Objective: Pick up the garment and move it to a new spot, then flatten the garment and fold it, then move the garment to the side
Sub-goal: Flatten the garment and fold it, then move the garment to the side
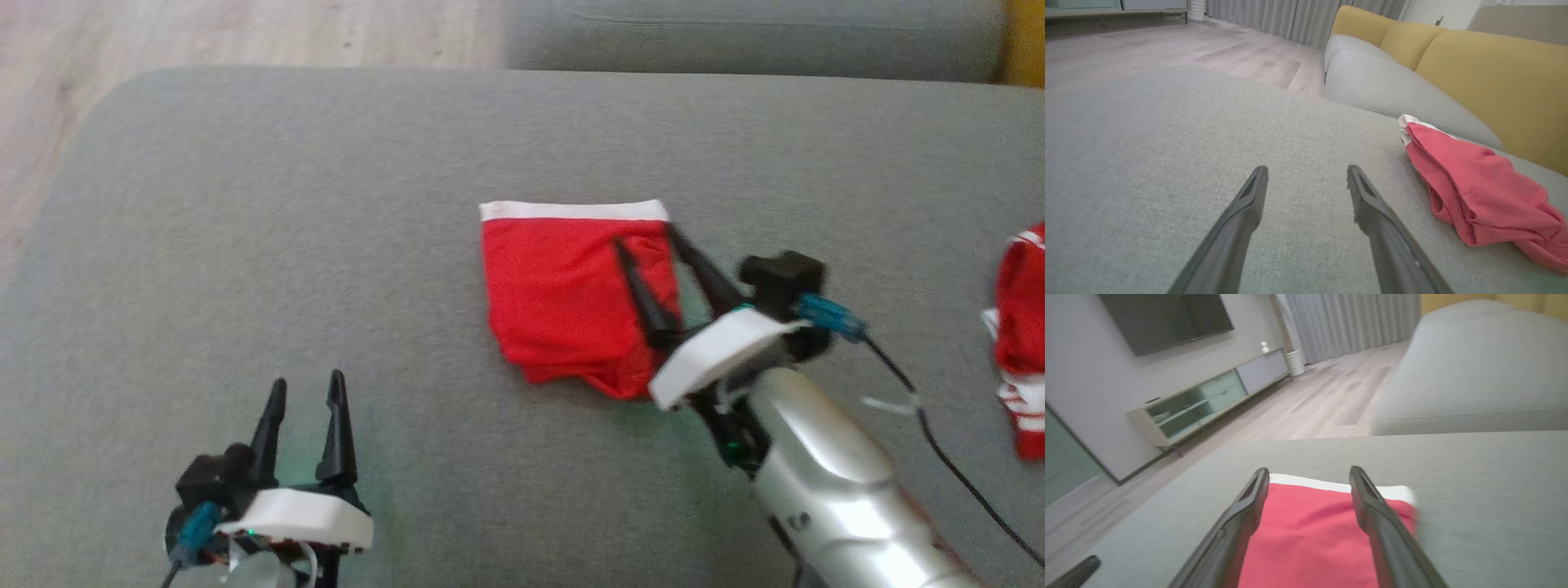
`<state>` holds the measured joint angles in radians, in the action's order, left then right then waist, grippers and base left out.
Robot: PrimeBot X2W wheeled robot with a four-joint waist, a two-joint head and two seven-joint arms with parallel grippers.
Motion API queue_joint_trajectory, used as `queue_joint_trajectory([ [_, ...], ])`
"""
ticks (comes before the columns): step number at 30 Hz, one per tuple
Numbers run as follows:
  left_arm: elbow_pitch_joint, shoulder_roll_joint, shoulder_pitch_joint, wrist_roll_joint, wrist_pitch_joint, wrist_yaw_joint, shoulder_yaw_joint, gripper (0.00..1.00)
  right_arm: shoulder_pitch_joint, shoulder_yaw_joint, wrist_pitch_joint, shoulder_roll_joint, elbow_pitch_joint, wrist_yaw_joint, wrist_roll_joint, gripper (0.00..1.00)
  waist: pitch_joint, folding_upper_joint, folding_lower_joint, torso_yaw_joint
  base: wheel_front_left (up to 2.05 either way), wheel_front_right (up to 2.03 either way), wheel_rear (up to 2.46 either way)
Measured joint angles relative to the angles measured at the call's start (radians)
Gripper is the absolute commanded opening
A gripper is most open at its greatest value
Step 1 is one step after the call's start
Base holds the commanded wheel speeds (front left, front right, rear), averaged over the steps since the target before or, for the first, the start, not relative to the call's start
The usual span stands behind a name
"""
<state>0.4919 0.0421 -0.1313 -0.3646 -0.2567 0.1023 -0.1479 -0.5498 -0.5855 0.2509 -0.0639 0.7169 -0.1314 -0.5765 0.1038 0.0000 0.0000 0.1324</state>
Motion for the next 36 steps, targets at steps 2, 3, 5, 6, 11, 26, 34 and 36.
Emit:
queue_joint_trajectory([
  [2,-0.017,-0.001,0.0,0.017,0.0,-0.013,0.014,1.0,0.033,0.098,0.0,-0.004,0.003,0.0,0.068,1.0,-0.003,0.0,0.0,-0.028,0.0,0.0,0.0],
  [3,-0.022,0.0,0.0,0.027,0.0,-0.016,0.02,1.0,0.05,0.137,0.0,-0.008,0.0,0.0,0.113,1.0,-0.005,0.0,0.0,-0.041,0.0,0.0,0.0],
  [5,-0.028,0.0,0.001,0.043,0.0,-0.024,0.025,1.0,0.091,0.227,0.0,-0.01,-0.013,0.0,0.184,1.0,-0.008,0.0,0.0,-0.066,0.0,0.0,0.0],
  [6,-0.031,-0.001,0.002,0.045,0.0,-0.025,0.026,1.0,0.112,0.267,0.0,-0.01,-0.016,0.0,0.212,1.0,-0.01,0.0,0.0,-0.077,0.0,0.0,0.0],
  [11,-0.05,0.0,0.028,0.086,0.0,-0.042,0.058,1.0,0.22,0.419,0.0,-0.008,-0.041,0.0,0.326,1.0,-0.024,0.0,-0.0001,-0.118,0.0,0.0,0.0],
  [26,-0.085,0.0,0.169,0.116,0.0,-0.085,0.07,1.0,0.379,0.474,0.0,0.012,-0.09,0.0,0.355,1.0,-0.083,0.0,-0.0002,-0.14,0.0,0.0,0.0],
  [34,-0.093,0.001,0.126,0.116,0.0,-0.076,0.013,1.0,0.317,0.413,0.0,0.012,-0.083,0.0,0.324,1.0,-0.025,0.0,0.0,-0.107,0.0,0.0,0.0],
  [36,-0.092,0.001,0.094,0.116,0.0,-0.068,-0.022,1.0,0.256,0.396,0.0,0.011,-0.069,0.0,0.313,1.0,-0.003,0.0,0.0003,-0.085,0.0,0.0,0.0],
])
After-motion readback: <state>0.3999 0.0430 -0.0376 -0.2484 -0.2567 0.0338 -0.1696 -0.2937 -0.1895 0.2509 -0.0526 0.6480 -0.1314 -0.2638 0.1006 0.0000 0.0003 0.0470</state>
